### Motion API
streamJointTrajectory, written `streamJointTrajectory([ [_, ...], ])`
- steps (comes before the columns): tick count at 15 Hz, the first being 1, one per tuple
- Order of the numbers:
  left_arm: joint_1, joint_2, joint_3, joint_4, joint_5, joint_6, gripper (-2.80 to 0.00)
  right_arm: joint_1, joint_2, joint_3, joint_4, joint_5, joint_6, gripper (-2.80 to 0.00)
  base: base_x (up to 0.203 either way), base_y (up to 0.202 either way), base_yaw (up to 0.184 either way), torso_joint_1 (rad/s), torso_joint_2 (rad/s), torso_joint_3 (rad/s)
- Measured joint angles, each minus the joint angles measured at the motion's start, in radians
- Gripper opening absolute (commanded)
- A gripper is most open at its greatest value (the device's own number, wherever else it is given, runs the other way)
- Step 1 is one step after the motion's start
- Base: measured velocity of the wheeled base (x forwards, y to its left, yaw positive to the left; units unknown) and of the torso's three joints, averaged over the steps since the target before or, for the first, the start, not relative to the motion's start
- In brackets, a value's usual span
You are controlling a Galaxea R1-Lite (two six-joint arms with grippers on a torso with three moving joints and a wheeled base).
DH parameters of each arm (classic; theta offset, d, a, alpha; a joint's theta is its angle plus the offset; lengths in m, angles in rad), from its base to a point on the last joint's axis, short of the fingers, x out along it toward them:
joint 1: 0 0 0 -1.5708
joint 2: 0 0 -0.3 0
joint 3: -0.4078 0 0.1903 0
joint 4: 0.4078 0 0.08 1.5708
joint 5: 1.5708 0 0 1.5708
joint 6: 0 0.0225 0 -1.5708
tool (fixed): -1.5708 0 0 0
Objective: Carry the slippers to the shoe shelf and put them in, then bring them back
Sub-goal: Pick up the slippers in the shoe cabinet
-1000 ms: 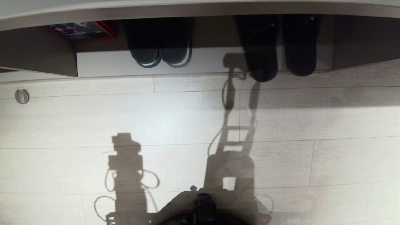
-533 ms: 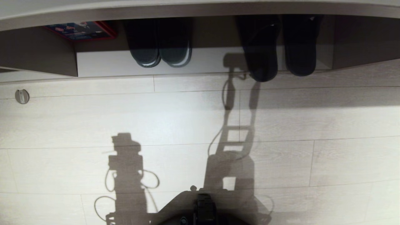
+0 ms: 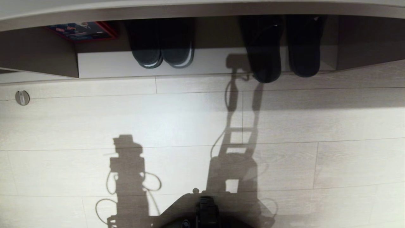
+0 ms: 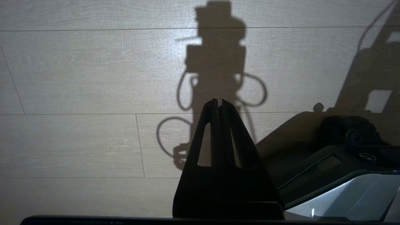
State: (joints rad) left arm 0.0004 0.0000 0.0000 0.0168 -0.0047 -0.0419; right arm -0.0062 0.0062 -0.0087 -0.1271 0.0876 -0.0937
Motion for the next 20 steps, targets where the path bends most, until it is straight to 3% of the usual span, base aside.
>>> streamJointTrajectory([
  [5,0.000,0.000,0.000,0.000,0.000,0.000,-2.80,0.000,-0.007,0.009,0.110,-0.055,-0.025,-2.80,0.000,0.000,0.000,0.000,0.00,0.000],
  [20,0.000,0.000,0.000,0.000,0.000,-0.002,-2.80,0.000,-0.007,0.009,0.120,-0.051,-0.032,-2.80,0.000,0.000,0.000,0.000,0.00,0.000],
])
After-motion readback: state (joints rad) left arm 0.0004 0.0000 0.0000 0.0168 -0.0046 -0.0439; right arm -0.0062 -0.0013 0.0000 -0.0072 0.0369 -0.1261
